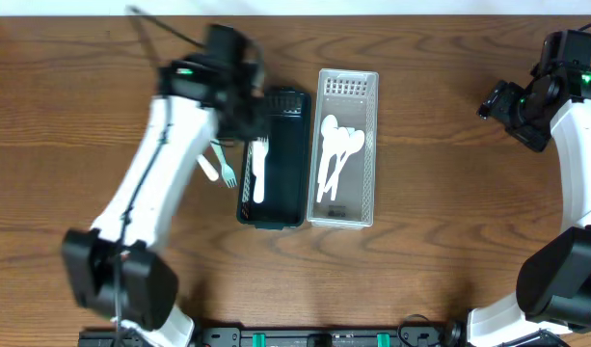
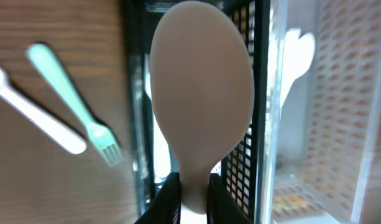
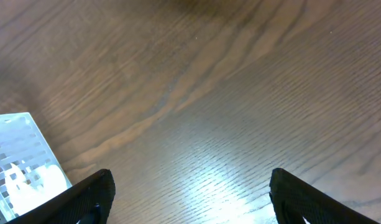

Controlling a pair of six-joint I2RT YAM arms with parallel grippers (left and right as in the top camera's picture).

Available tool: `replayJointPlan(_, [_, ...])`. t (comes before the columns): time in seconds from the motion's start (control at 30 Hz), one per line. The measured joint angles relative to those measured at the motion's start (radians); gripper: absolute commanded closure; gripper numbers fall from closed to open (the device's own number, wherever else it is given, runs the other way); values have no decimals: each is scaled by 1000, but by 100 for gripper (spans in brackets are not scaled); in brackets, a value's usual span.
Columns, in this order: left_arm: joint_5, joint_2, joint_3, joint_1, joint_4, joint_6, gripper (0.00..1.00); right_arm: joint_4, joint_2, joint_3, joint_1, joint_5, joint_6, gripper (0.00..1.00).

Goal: Pack container
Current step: 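Place the white spoon into the black basket, then grasp the remaining white fork with the left gripper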

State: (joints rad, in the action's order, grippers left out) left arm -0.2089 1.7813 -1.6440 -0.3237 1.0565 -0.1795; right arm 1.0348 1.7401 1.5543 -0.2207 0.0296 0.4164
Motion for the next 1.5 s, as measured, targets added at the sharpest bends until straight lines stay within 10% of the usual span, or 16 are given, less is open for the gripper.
replayJointPlan(0.27, [113,170,19,-72,-28,-21,44,-2,0,0,0,0,0,16])
replayJointPlan(0.87, [146,150,-24,311,-38,-348,44,-6,0,0,0,0,0,16])
replayJointPlan(1.5, [141,430,-19,379,-69,-470,58,-6,0,0,0,-5,0,16])
